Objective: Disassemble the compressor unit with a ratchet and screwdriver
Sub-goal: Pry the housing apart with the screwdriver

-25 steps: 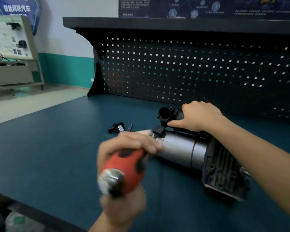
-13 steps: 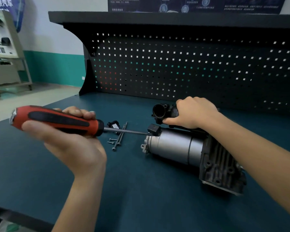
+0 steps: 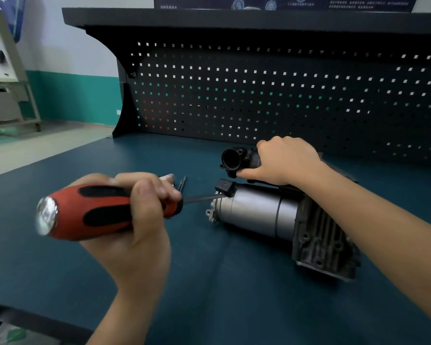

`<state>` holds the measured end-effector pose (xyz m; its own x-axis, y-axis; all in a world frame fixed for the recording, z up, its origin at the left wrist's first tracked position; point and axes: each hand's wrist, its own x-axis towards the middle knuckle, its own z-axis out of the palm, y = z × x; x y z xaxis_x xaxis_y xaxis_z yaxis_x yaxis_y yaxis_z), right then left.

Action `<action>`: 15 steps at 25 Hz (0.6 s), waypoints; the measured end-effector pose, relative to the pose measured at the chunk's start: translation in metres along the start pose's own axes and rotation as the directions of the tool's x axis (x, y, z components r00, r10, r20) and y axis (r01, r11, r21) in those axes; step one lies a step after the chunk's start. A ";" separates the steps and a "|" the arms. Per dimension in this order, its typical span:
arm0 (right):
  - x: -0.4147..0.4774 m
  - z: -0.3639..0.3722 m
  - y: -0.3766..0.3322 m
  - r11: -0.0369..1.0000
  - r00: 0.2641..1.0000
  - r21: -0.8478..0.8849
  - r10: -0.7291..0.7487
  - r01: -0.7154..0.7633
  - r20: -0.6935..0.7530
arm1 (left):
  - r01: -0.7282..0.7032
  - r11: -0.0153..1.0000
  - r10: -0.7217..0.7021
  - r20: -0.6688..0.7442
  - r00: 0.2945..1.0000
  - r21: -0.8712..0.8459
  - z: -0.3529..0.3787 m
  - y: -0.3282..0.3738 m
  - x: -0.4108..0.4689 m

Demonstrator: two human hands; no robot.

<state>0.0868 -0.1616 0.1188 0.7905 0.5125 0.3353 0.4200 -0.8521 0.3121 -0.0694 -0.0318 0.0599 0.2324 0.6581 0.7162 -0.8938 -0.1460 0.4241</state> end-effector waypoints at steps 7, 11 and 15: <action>-0.002 0.000 -0.001 1.000 1.000 -0.002 0.014 -0.014 -0.015 | -0.531 0.790 0.309 0.549 0.776 0.306 -0.012 0.004 -0.025; -0.001 -0.002 0.001 1.000 1.000 0.002 -0.002 0.002 -0.015 | -0.329 0.942 0.305 0.248 0.919 0.062 0.016 0.004 -0.029; -0.005 -0.004 -0.004 0.998 0.997 -0.018 -0.053 0.052 -0.063 | 0.110 0.993 -0.117 -0.410 0.905 -0.041 0.005 -0.017 0.038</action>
<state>0.0797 -0.1607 0.1192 0.7372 0.5627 0.3740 0.4527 -0.8223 0.3447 -0.0435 -0.0075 0.0827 0.1572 0.9152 0.3710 -0.8778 -0.0426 0.4771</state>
